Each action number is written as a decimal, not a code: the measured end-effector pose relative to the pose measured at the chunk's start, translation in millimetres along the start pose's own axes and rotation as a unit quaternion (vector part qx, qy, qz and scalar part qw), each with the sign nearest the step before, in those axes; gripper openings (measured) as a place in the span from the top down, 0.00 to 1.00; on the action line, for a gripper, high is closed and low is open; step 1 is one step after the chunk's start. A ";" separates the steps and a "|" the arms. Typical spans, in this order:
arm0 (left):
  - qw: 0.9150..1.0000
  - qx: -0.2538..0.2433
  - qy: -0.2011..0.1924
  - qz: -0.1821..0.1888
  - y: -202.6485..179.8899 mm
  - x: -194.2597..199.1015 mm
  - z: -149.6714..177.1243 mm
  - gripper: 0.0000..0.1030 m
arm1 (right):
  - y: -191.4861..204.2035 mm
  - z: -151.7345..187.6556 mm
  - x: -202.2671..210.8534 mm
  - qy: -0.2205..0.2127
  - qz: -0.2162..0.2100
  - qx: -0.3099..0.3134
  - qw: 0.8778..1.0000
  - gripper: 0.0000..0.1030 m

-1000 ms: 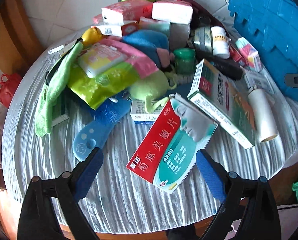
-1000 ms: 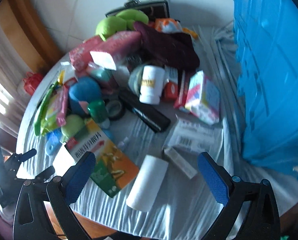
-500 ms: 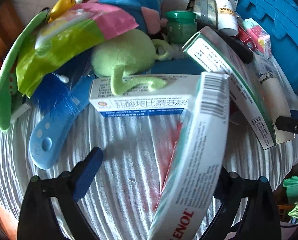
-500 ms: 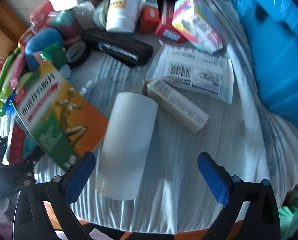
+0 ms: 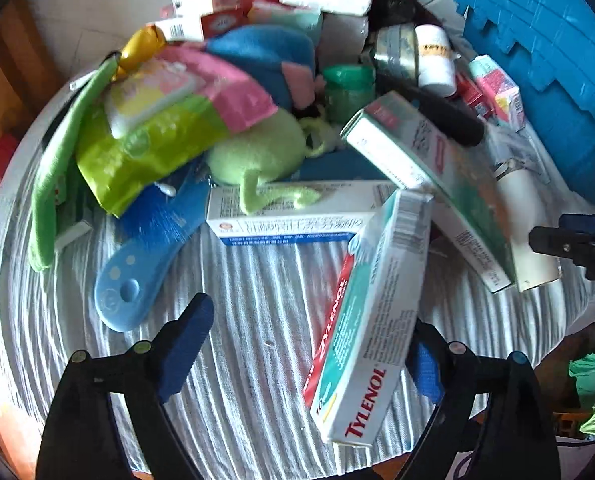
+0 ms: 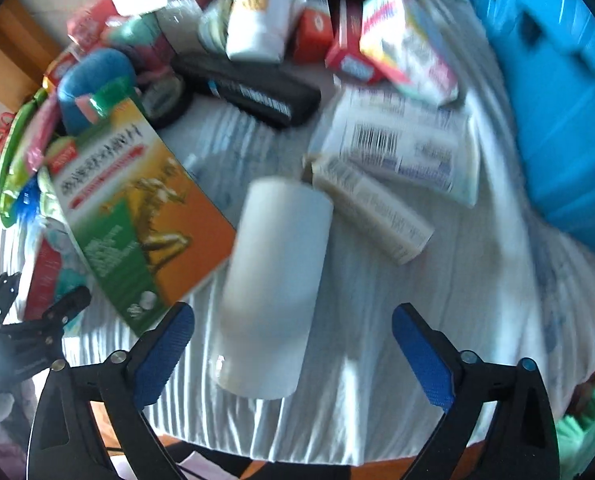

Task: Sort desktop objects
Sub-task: 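Grasp the white Tylenol box with left tool while right tool grasps white paper roll, then carry the Tylenol box and paper roll into the blue crate and open both tools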

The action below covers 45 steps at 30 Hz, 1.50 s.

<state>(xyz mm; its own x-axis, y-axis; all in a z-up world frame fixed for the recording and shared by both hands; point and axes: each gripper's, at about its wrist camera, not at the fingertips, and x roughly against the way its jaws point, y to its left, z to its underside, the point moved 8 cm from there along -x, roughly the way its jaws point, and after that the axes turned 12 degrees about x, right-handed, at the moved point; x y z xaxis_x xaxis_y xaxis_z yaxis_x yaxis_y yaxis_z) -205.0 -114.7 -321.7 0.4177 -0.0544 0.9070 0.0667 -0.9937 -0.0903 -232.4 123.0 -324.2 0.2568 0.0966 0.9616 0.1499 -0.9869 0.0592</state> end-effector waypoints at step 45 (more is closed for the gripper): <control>0.955 -0.091 -0.261 0.107 -213.0 200.0 -193.1 0.82 | -82.0 -123.7 301.9 -0.342 0.057 0.058 0.936 0.56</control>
<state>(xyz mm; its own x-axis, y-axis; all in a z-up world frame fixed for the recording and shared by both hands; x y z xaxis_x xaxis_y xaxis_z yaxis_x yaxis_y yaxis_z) -310.6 67.1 -41.6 0.8018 -0.2494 0.5431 -0.2099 -0.9684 -0.1348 -285.3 217.2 -5.6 0.8222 0.0908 0.5619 0.1765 -0.9792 -0.1001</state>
